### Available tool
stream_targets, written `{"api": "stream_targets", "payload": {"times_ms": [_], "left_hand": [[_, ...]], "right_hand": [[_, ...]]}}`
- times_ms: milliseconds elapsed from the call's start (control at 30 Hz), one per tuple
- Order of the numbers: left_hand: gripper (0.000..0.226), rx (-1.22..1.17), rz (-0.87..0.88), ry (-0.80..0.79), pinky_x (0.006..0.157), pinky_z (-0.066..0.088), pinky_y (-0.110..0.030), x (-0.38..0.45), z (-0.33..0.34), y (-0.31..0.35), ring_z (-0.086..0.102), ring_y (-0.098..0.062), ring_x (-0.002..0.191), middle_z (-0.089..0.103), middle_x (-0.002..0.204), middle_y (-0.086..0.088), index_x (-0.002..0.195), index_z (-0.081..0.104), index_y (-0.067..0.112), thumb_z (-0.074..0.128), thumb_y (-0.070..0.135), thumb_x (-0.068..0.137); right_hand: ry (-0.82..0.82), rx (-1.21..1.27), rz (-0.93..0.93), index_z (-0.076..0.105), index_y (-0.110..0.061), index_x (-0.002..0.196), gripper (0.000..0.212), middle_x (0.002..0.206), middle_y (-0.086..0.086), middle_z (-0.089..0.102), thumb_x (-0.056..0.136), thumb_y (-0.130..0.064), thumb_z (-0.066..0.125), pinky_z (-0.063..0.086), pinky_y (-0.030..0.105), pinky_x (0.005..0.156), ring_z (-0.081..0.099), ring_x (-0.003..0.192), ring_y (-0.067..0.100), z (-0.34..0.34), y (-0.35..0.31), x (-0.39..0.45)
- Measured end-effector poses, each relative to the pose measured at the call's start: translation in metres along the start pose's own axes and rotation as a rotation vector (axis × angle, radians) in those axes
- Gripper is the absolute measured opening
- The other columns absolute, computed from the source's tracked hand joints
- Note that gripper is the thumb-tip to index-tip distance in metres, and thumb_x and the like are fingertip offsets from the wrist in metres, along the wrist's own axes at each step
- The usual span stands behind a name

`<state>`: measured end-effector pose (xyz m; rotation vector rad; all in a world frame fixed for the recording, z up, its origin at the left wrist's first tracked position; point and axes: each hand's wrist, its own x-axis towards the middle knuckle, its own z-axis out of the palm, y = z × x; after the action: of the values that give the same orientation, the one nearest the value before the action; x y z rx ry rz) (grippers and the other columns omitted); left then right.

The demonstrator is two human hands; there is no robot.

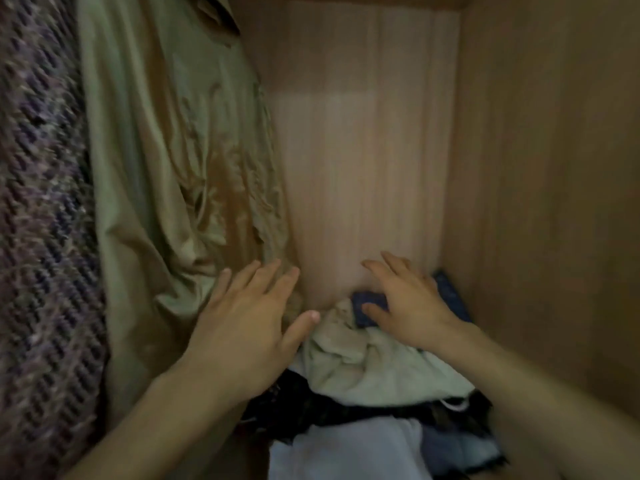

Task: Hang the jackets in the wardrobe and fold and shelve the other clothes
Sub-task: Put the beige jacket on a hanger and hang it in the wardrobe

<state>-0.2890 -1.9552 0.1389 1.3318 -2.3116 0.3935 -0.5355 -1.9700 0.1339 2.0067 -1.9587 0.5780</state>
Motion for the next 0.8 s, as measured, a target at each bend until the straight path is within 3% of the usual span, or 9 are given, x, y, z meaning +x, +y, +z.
{"api": "stream_targets", "payload": {"times_ms": [133, 233, 367, 467, 700, 800], "left_hand": [[0.093, -0.161, 0.102, 0.002, 0.120, 0.020, -0.046, -0.013, 0.010, 0.035, 0.029, -0.020, 0.144, 0.034, 0.157, 0.002, 0.149, 0.036, 0.027, 0.003, 0.075, 0.076], [0.081, -0.329, 0.218, 0.072, 0.110, 0.035, -0.046, -0.017, 0.008, 0.065, 0.048, -0.024, 0.130, 0.053, 0.142, 0.001, 0.139, 0.052, 0.023, 0.018, 0.071, 0.083], [0.090, -0.360, 0.332, 0.038, 0.114, 0.026, -0.041, -0.029, -0.005, 0.120, 0.034, -0.017, 0.139, 0.034, 0.156, 0.009, 0.150, 0.036, 0.035, 0.004, 0.077, 0.076], [0.095, -0.419, 0.401, -0.010, 0.119, 0.020, -0.044, -0.046, -0.018, 0.160, 0.023, -0.016, 0.146, 0.022, 0.161, 0.009, 0.152, 0.027, 0.037, 0.001, 0.079, 0.071], [0.083, -0.490, 0.485, -0.069, 0.117, 0.026, -0.047, -0.127, -0.033, 0.243, 0.027, -0.018, 0.144, 0.032, 0.158, 0.005, 0.148, 0.035, 0.036, 0.012, 0.075, 0.079], [0.064, -0.458, 0.503, -0.094, 0.105, 0.038, -0.045, -0.164, -0.035, 0.268, 0.047, -0.017, 0.124, 0.052, 0.134, 0.009, 0.129, 0.051, 0.034, 0.020, 0.068, 0.084]], "right_hand": [[0.010, -0.158, 0.092, 0.027, -0.035, 0.149, 0.064, 0.157, -0.004, 0.025, 0.092, -0.049, 0.053, 0.029, 0.050, 0.110, 0.027, 0.141, 0.026, -0.031, 0.016, -0.083], [0.002, -0.241, 0.168, 0.017, -0.037, 0.153, 0.072, 0.158, -0.007, 0.024, 0.092, -0.053, 0.052, 0.031, 0.046, 0.109, 0.030, 0.139, 0.027, -0.061, 0.030, -0.135], [0.033, -0.301, 0.237, 0.021, -0.034, 0.153, 0.078, 0.151, -0.004, 0.034, 0.086, -0.066, 0.047, 0.042, 0.044, 0.097, 0.039, 0.129, 0.030, -0.111, 0.042, -0.197], [0.068, -0.339, 0.272, 0.018, -0.037, 0.152, 0.081, 0.154, -0.006, 0.030, 0.081, -0.077, 0.017, 0.040, 0.046, 0.099, 0.034, 0.134, 0.028, -0.139, 0.049, -0.245], [0.073, -0.376, 0.310, 0.025, -0.036, 0.150, 0.073, 0.156, -0.004, 0.029, 0.089, -0.074, 0.015, 0.027, 0.049, 0.113, 0.029, 0.140, 0.025, -0.167, 0.067, -0.371], [0.103, -0.265, 0.309, 0.028, -0.034, 0.149, 0.066, 0.152, -0.007, 0.035, 0.093, -0.065, 0.012, 0.022, 0.043, 0.114, 0.032, 0.138, 0.021, -0.167, 0.069, -0.419]]}}
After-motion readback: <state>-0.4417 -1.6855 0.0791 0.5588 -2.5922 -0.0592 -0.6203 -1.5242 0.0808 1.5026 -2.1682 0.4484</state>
